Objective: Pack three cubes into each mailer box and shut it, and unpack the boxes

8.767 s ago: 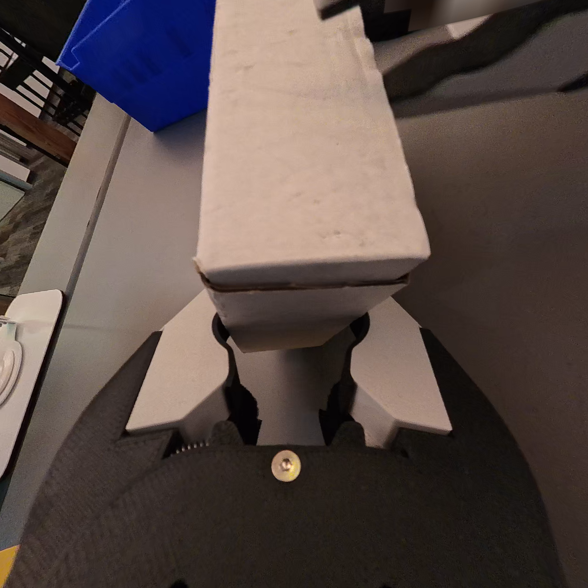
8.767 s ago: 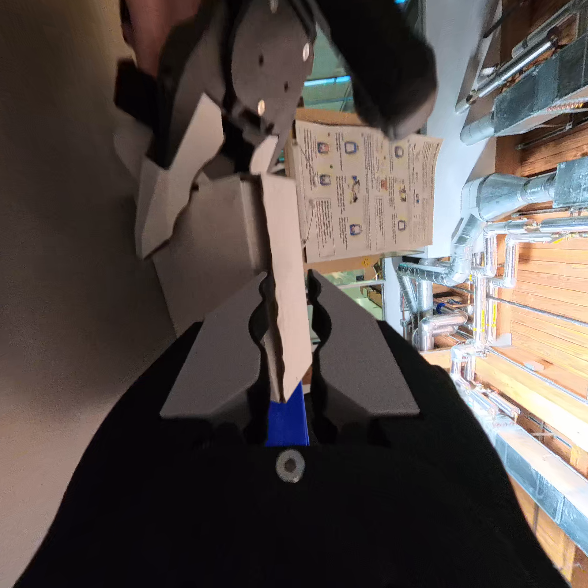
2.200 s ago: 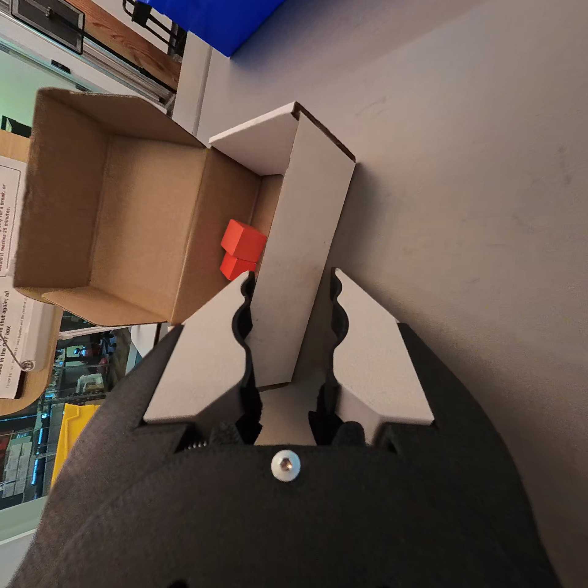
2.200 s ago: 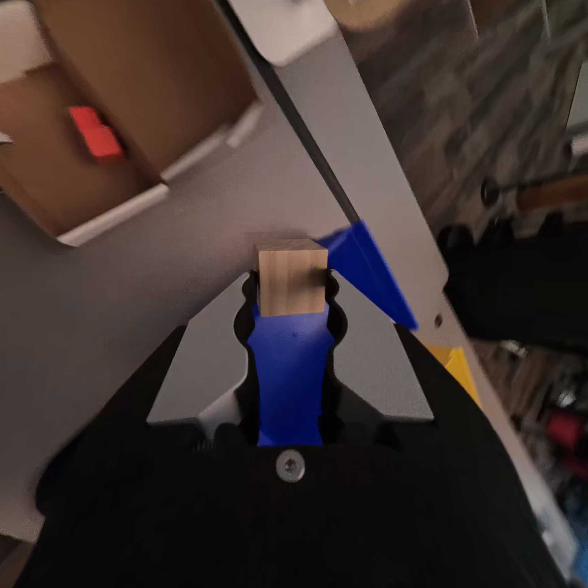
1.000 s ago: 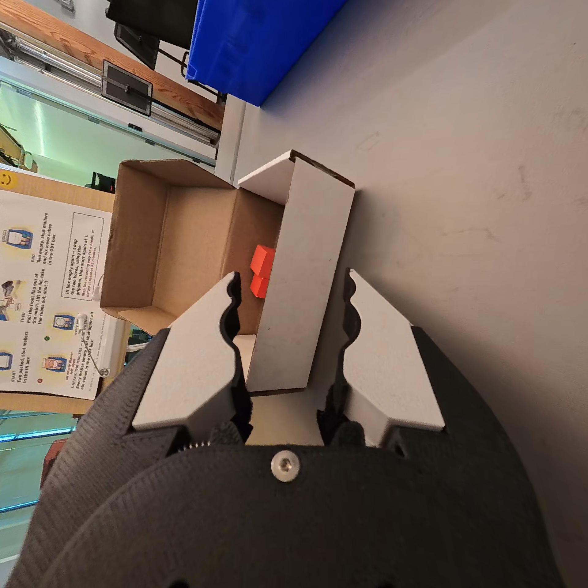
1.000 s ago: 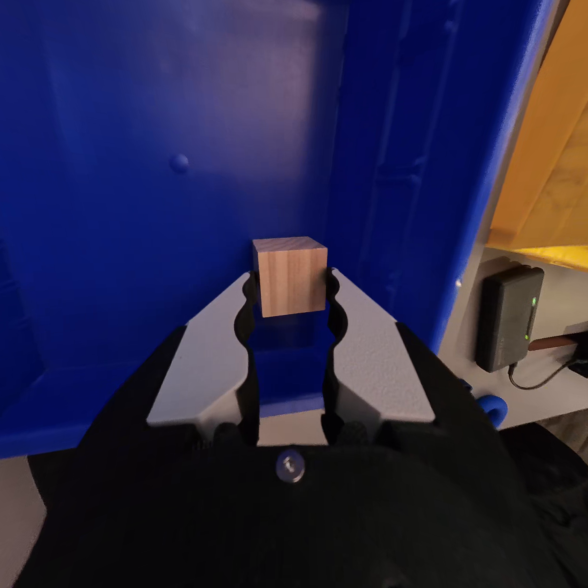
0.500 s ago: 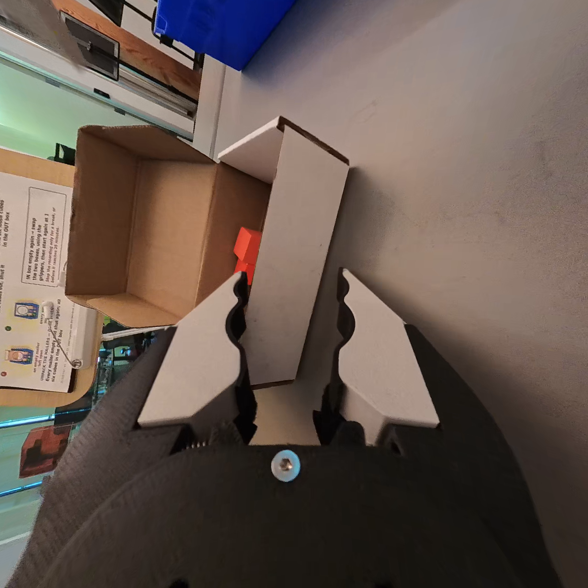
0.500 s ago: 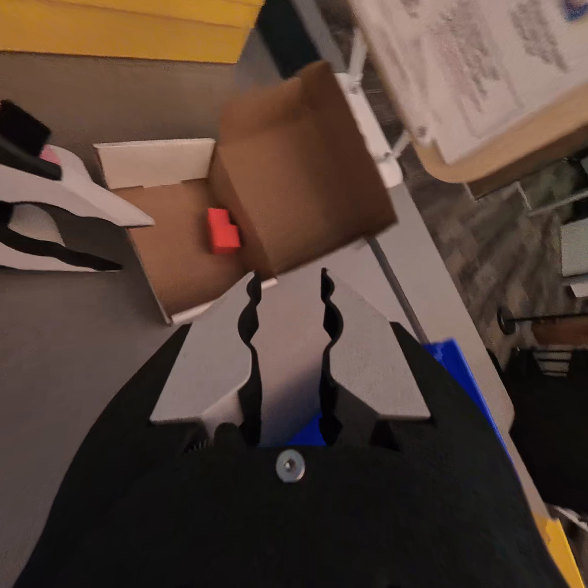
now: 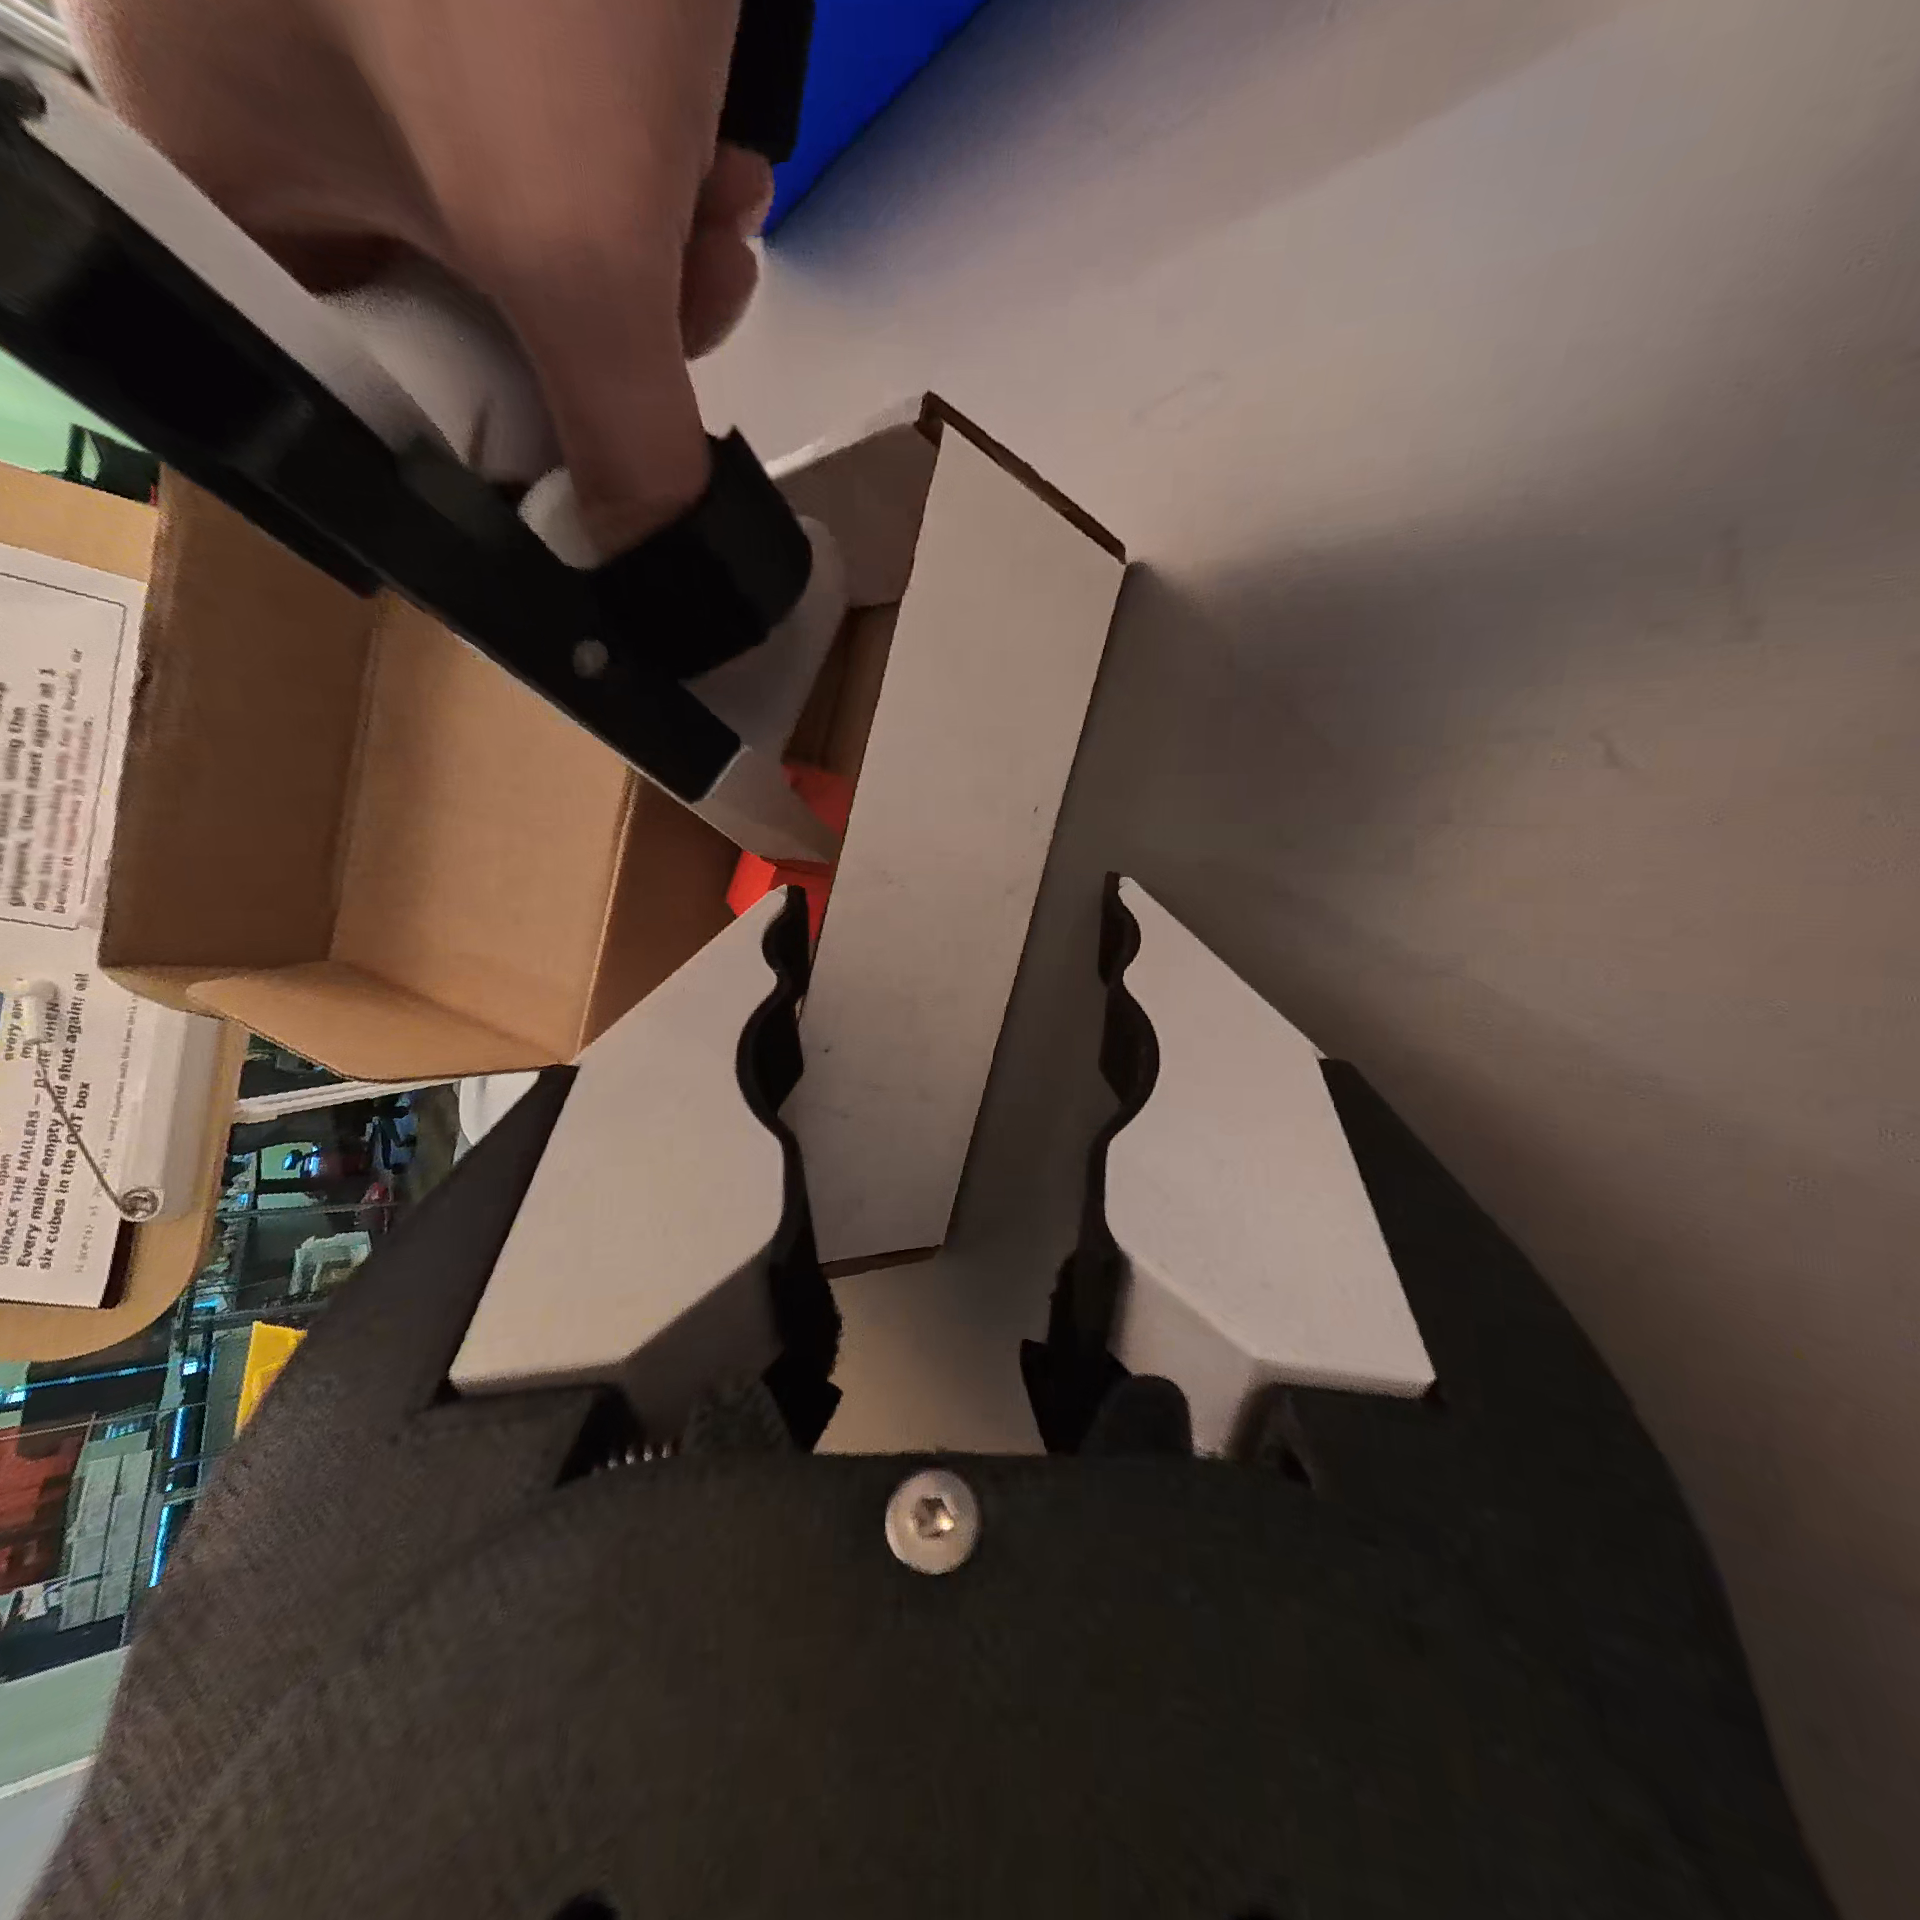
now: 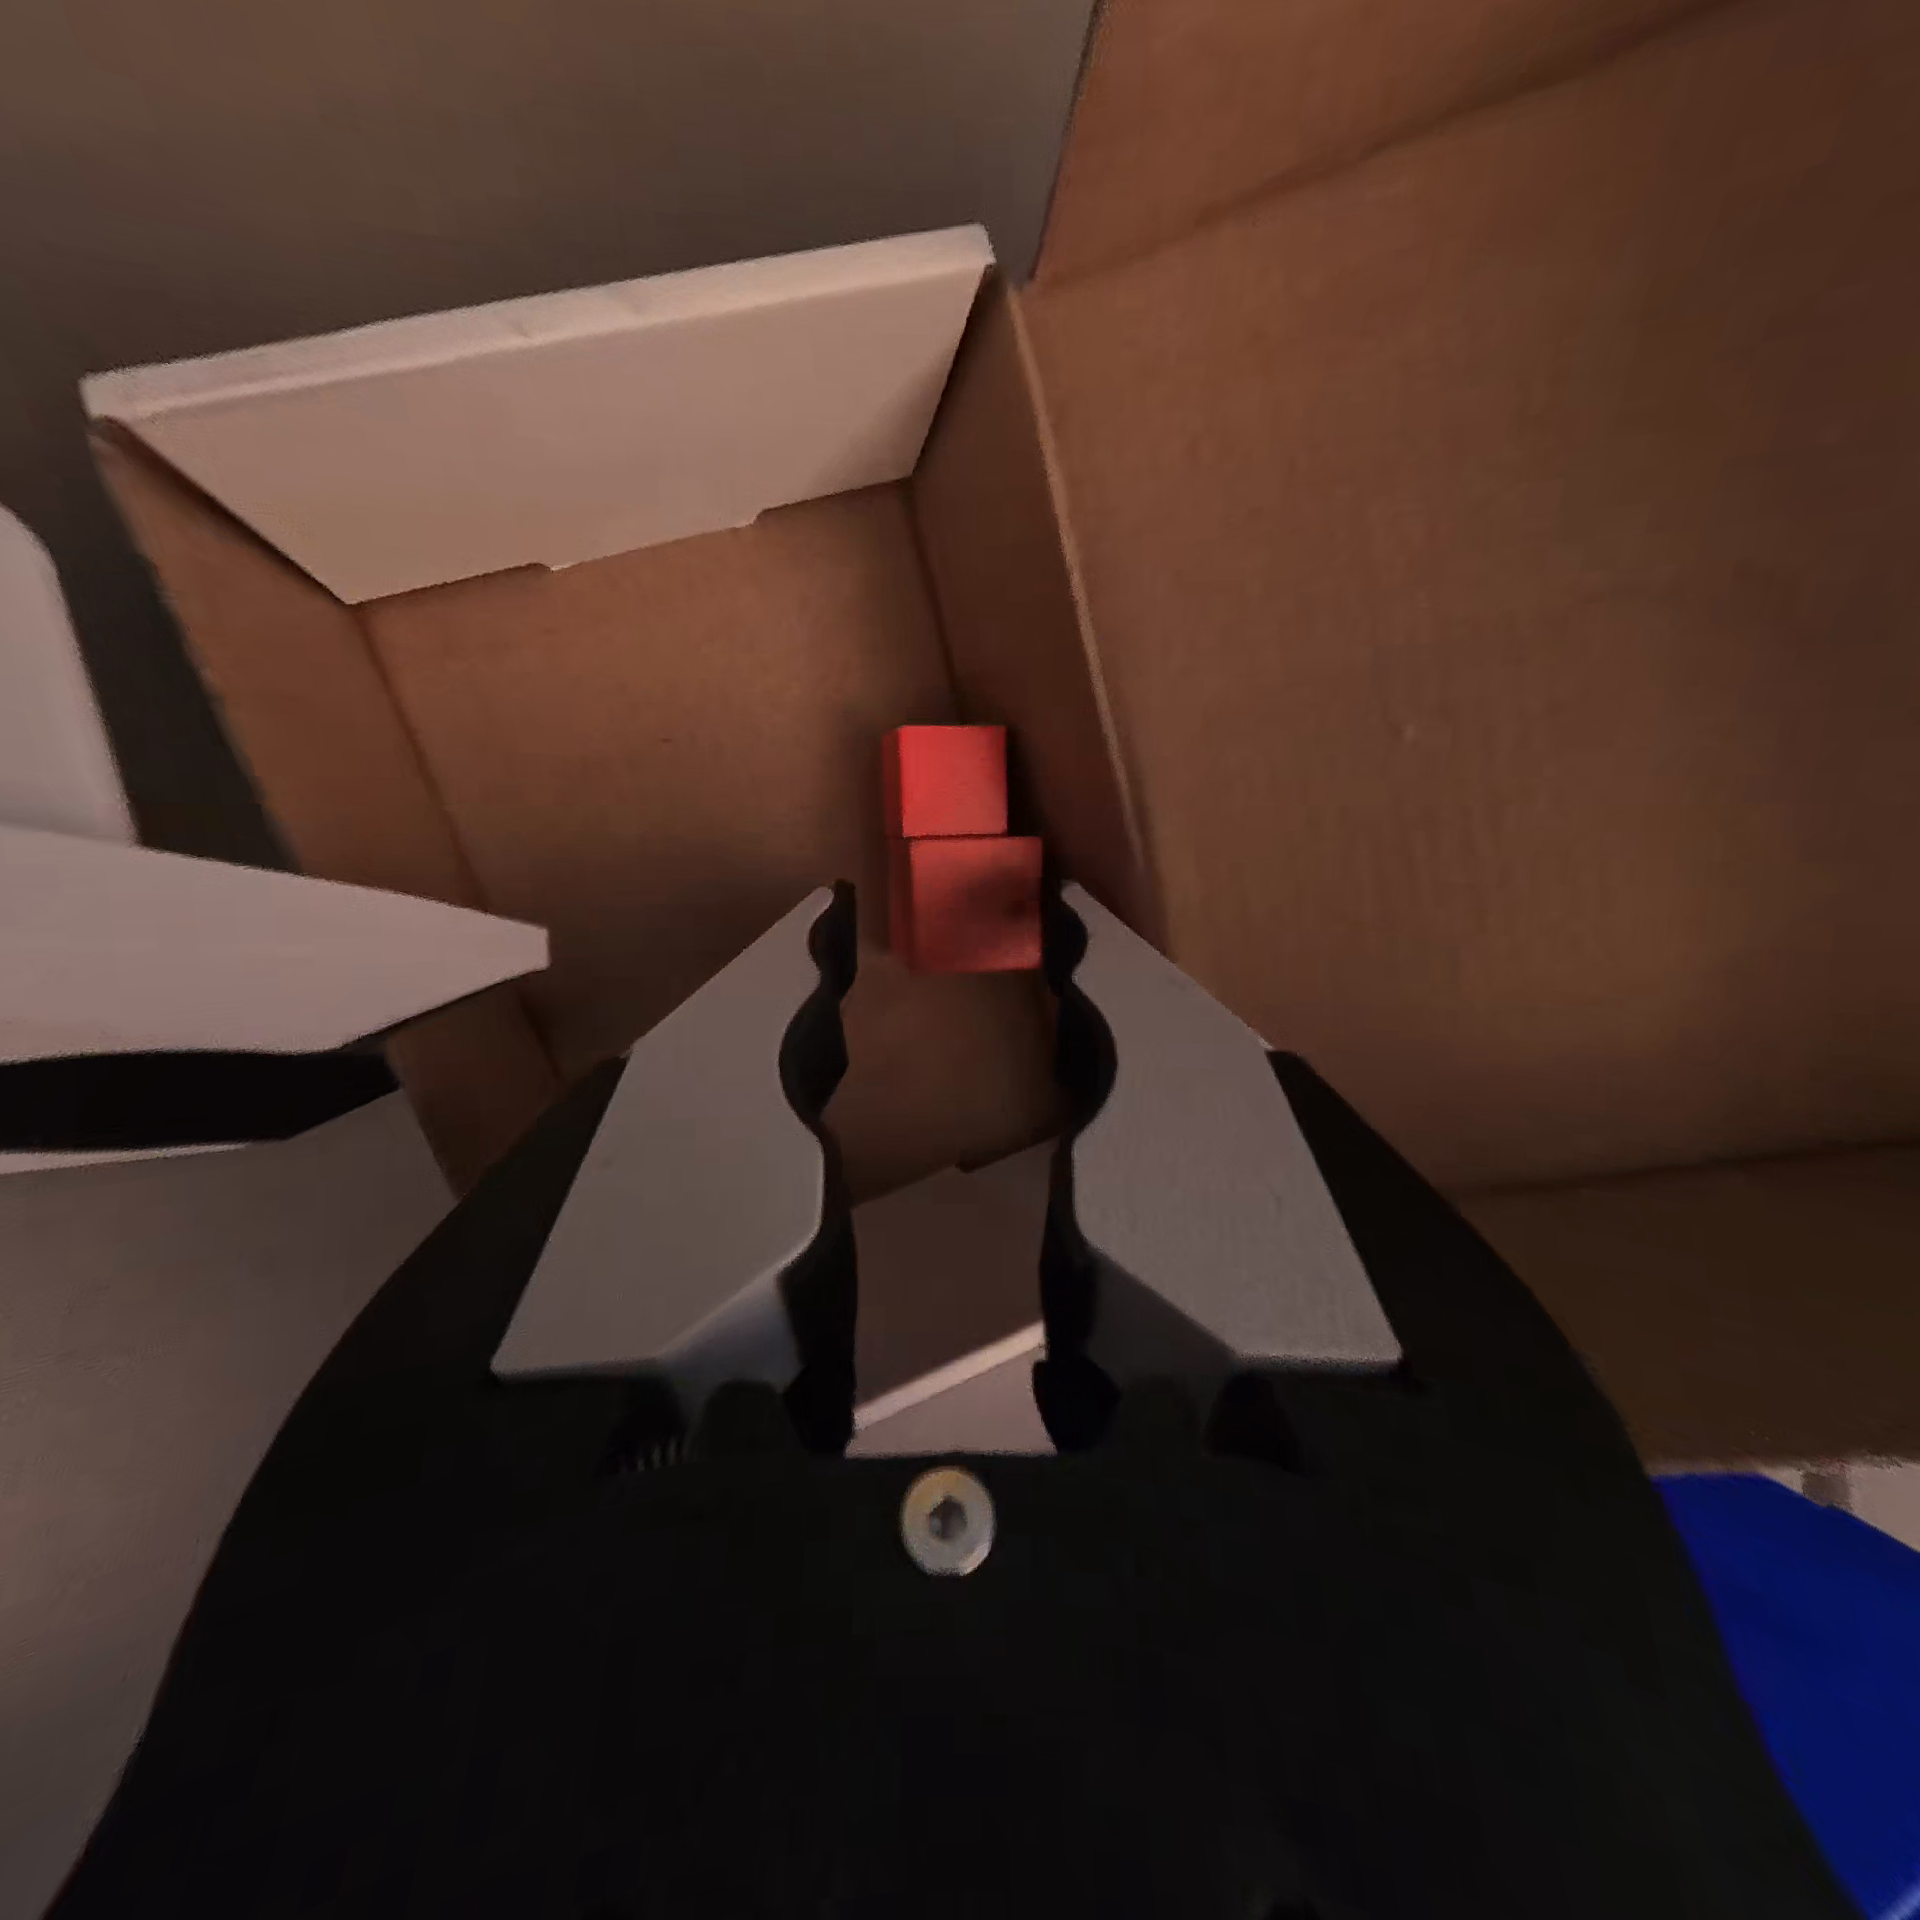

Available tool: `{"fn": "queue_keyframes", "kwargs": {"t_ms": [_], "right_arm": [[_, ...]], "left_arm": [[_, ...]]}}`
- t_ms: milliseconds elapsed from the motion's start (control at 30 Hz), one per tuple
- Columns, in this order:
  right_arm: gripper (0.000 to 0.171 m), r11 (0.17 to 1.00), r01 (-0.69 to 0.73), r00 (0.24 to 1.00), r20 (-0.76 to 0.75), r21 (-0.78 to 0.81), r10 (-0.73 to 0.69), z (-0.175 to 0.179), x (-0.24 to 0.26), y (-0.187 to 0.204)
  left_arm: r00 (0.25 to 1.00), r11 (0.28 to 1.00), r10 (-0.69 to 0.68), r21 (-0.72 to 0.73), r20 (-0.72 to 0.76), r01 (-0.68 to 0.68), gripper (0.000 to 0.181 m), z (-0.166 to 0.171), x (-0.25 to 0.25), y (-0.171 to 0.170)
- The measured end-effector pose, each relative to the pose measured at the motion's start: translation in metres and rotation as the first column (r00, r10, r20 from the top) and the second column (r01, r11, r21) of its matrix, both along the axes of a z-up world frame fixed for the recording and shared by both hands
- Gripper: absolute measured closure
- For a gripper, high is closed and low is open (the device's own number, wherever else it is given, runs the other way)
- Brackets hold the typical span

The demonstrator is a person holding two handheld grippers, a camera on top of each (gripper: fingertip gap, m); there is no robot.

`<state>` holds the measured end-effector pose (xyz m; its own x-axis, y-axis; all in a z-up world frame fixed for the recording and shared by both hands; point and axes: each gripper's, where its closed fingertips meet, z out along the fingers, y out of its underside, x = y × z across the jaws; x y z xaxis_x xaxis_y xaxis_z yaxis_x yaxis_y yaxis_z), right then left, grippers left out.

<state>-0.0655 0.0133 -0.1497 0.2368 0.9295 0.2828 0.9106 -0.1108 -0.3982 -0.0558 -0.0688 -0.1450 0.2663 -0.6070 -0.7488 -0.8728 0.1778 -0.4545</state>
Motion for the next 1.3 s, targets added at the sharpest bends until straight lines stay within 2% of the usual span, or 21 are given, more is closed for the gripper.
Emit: {"fn": "queue_keyframes", "kwargs": {"t_ms": [67, 267, 333, 433, 533, 600, 633, 733, 800, 900, 1000, 1167, 1300], "right_arm": [[0.143, 1.000, 0.015, 1.000, 0.000, -0.013, -0.015, -0.002, 0.000, 0.003], [0.144, 0.999, 0.014, 1.000, -0.003, -0.032, -0.015, 0.011, 0.003, -0.003], [0.144, 1.000, 0.020, 1.000, -0.013, 0.007, -0.020, 0.031, 0.009, -0.005], [0.144, 0.989, 0.081, 0.995, -0.065, 0.123, -0.073, 0.086, 0.034, -0.004], [0.144, 0.942, 0.279, 0.944, -0.233, 0.185, -0.234, 0.155, 0.092, 0.005], [0.144, 0.864, 0.487, 0.837, -0.350, 0.127, -0.421, 0.182, 0.155, 0.018], [0.144, 0.808, 0.586, 0.766, -0.370, 0.065, -0.526, 0.184, 0.192, 0.023], [0.144, 0.636, 0.766, 0.582, -0.323, -0.092, -0.747, 0.155, 0.277, 0.026], [0.144, 0.557, 0.818, 0.518, -0.237, -0.143, -0.822, 0.120, 0.309, 0.022], [0.144, 0.473, 0.862, 0.463, -0.096, -0.181, -0.881, 0.067, 0.335, 0.013], [0.144, 0.414, 0.881, 0.417, -0.039, -0.228, -0.908, 0.035, 0.342, 0.008], [0.143, 0.361, 0.902, 0.378, 0.029, -0.238, -0.925, 0.005, 0.351, 0.005], [0.143, 0.345, 0.916, 0.360, 0.039, -0.206, -0.932, -0.003, 0.358, 0.009]], "left_arm": [[1.000, 1.000, -0.001, -0.004, 0.003, 0.001, 0.126, 0.000, 0.000, 0.000], [1.000, 1.000, -0.002, -0.005, 0.004, 0.002, 0.126, 0.000, 0.000, 0.000], [1.000, 1.000, -0.003, -0.005, 0.003, 0.003, 0.126, 0.000, 0.000, 0.000], [1.000, 1.000, -0.003, -0.004, 0.003, 0.003, 0.126, 0.000, 0.001, 0.000], [1.000, 1.000, -0.003, -0.003, 0.002, 0.003, 0.126, 0.000, 0.000, 0.000], [1.000, 1.000, -0.003, -0.001, -0.001, 0.003, 0.126, 0.000, 0.000, 0.000], [1.000, 1.000, -0.002, 0.002, -0.003, 0.002, 0.126, 0.000, 0.000, 0.000], [1.000, 1.000, 0.000, 0.007, -0.009, 0.000, 0.127, 0.000, 0.000, 0.001], [1.000, 1.000, 0.000, 0.008, -0.010, 0.000, 0.127, 0.000, 0.000, 0.001], [1.000, 1.000, 0.000, 0.011, -0.012, 0.000, 0.127, 0.000, -0.001, 0.001], [1.000, 1.000, 0.001, 0.014, -0.013, -0.001, 0.127, 0.000, -0.002, 0.001], [1.000, 1.000, 0.001, 0.013, -0.012, -0.001, 0.127, 0.000, -0.002, 0.001], [1.000, 1.000, 0.000, 0.013, -0.012, 0.001, 0.127, 0.000, -0.001, 0.001]]}}
